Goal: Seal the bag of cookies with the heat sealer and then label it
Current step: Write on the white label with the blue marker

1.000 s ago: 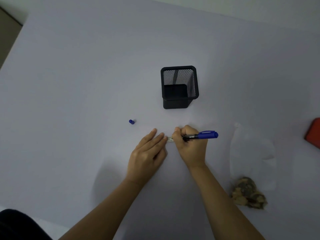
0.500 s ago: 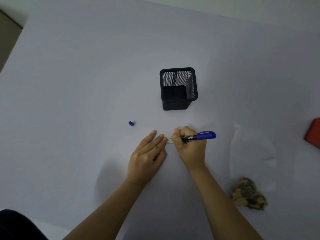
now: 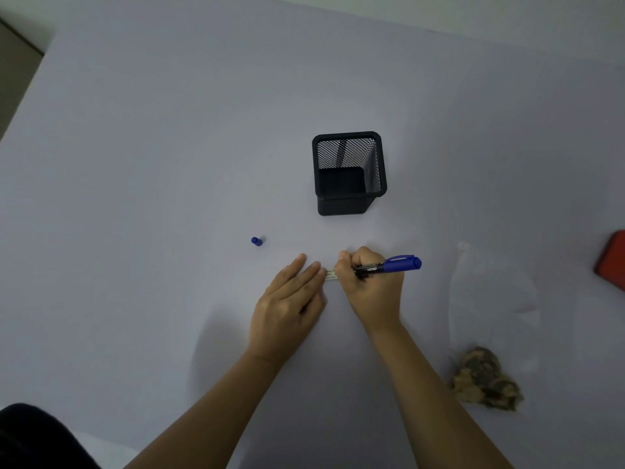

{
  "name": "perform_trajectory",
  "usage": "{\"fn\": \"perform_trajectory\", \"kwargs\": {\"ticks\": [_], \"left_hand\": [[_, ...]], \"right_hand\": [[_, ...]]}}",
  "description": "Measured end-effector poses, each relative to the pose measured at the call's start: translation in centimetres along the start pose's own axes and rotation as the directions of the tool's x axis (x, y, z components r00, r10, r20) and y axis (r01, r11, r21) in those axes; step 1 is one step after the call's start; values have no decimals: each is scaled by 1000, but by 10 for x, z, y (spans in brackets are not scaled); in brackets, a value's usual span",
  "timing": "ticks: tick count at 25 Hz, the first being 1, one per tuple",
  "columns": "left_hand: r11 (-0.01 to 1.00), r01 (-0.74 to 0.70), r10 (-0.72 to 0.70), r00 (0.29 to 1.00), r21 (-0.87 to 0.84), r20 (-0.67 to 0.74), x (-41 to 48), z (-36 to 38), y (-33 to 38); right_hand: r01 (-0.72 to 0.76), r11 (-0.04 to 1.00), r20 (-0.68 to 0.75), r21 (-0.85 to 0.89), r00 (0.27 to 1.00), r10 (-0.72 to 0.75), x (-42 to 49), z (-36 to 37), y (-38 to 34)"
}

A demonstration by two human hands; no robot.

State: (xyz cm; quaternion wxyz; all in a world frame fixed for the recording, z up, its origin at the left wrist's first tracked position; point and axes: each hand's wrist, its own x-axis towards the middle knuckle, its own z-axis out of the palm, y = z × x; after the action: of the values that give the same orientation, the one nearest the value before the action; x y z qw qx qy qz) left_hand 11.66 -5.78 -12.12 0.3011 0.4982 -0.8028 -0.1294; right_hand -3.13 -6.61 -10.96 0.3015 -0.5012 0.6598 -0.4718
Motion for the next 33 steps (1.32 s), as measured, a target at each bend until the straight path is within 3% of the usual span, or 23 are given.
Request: {"fn": "perform_trajectory", "kwargs": {"ticks": [33], "left_hand": [[1000,13,-13,1000,-4,8,-2,0,0]], "right_hand": [[30,999,7,-15,1000,-30,-1,0,0]]}}
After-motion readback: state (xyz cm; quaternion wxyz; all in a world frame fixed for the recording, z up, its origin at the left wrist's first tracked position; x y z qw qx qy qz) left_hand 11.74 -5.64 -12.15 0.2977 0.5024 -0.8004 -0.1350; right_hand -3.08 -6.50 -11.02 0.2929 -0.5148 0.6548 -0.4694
